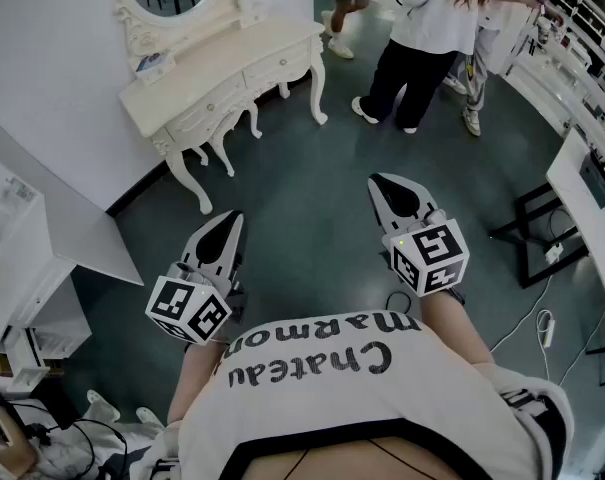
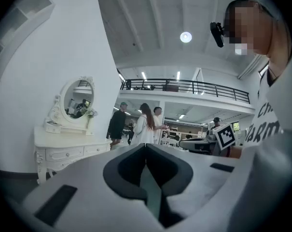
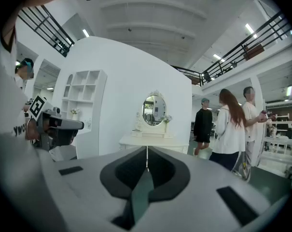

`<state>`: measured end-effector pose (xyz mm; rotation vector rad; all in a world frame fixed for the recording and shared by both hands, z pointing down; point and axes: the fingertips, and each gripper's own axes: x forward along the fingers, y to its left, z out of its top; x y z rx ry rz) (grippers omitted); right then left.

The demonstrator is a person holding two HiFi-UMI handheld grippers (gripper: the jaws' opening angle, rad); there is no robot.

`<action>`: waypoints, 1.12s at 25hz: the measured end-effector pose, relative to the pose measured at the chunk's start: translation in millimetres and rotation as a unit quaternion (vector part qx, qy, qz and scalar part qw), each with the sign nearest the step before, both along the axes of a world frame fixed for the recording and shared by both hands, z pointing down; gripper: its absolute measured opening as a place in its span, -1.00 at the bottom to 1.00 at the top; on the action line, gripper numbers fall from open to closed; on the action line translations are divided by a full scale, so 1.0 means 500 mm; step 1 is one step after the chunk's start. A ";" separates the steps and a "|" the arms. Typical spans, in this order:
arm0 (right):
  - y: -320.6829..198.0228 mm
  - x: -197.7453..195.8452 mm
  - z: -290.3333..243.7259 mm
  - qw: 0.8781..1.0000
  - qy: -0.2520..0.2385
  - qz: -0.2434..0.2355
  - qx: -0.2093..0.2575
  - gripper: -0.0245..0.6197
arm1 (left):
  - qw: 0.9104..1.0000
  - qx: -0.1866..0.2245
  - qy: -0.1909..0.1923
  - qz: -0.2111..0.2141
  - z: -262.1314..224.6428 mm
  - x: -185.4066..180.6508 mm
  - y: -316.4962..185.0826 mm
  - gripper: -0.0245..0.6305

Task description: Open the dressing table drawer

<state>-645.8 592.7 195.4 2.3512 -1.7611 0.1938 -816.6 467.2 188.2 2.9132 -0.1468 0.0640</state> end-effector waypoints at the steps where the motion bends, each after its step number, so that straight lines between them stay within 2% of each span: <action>1: -0.001 0.004 0.001 1.000 0.000 0.000 0.000 -0.84 | 1.000 -0.003 0.001 0.000 0.002 0.004 -0.001 -0.85; 9: 0.009 0.045 0.005 1.000 -0.002 -0.004 0.002 -0.84 | 1.000 -0.011 0.005 -0.003 0.002 0.043 0.009 -0.85; 14: 0.025 0.082 0.026 0.999 -0.031 -0.002 0.023 -0.84 | 1.000 -0.016 0.008 -0.010 0.024 0.069 0.027 -0.85; 22: 0.046 0.117 0.101 0.999 -0.044 -0.021 -0.015 -0.84 | 0.999 -0.043 -0.009 -0.013 0.091 0.105 0.061 -0.85; 28: 0.011 0.160 0.122 0.998 -0.061 -0.019 -0.019 -0.84 | 0.998 -0.067 -0.009 -0.002 0.105 0.156 0.032 -0.85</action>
